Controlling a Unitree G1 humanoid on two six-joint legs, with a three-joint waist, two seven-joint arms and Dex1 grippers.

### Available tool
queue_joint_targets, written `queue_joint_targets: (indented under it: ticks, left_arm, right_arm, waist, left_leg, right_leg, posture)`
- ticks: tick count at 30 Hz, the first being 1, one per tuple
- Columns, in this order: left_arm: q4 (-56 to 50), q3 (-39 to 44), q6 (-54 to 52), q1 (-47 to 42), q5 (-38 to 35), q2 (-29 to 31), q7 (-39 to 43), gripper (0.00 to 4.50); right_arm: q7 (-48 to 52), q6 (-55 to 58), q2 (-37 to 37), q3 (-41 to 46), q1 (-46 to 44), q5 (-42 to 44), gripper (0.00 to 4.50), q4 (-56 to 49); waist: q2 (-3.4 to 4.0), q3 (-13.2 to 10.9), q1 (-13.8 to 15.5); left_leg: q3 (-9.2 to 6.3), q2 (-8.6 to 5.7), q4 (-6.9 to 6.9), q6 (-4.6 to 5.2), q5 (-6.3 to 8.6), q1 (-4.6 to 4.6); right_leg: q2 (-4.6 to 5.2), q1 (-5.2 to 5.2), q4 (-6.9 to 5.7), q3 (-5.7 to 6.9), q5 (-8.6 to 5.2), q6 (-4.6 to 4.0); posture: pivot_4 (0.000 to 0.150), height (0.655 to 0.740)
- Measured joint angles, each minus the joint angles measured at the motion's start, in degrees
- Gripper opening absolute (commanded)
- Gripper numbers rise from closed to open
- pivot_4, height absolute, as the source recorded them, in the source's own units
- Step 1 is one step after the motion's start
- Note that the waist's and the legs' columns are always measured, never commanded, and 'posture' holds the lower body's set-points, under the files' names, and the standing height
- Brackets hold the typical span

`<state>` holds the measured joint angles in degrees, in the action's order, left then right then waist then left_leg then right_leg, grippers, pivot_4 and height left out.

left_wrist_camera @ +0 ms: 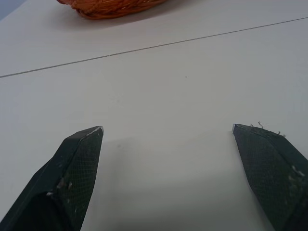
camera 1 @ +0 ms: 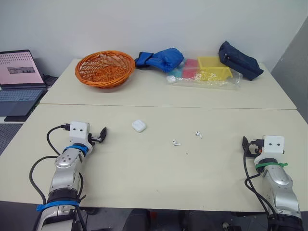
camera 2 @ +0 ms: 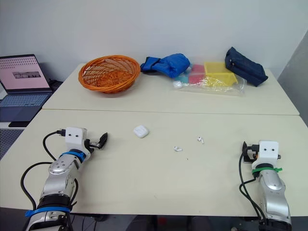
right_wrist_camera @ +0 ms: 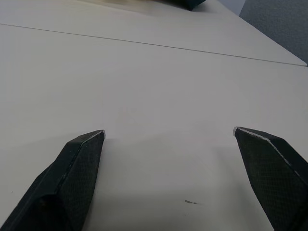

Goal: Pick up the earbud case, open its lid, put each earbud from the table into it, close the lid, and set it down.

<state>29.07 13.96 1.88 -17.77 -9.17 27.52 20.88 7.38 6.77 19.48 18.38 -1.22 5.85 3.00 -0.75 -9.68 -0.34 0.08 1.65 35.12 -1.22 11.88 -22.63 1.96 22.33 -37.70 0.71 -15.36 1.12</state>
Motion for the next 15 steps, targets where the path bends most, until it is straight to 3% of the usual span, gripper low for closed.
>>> queue_joint_targets:
  ticks: [15]
  left_arm:
    - [-0.09, 0.49, -0.54, 0.05, -1.97, 0.25, 2.09, 4.49]
  right_arm:
    - [0.08, -0.17, 0.62, 0.6, -0.23, 0.02, 4.5, 0.7]
  waist:
    - [-0.12, -0.07, 0.0]
  left_leg:
    - [0.03, 0.0, 0.0, 0.0, 0.0, -0.06]
  right_leg:
    - [-0.01, 0.03, 0.04, -0.02, 0.0, 0.0]
  posture:
    - [0.15, 0.74]
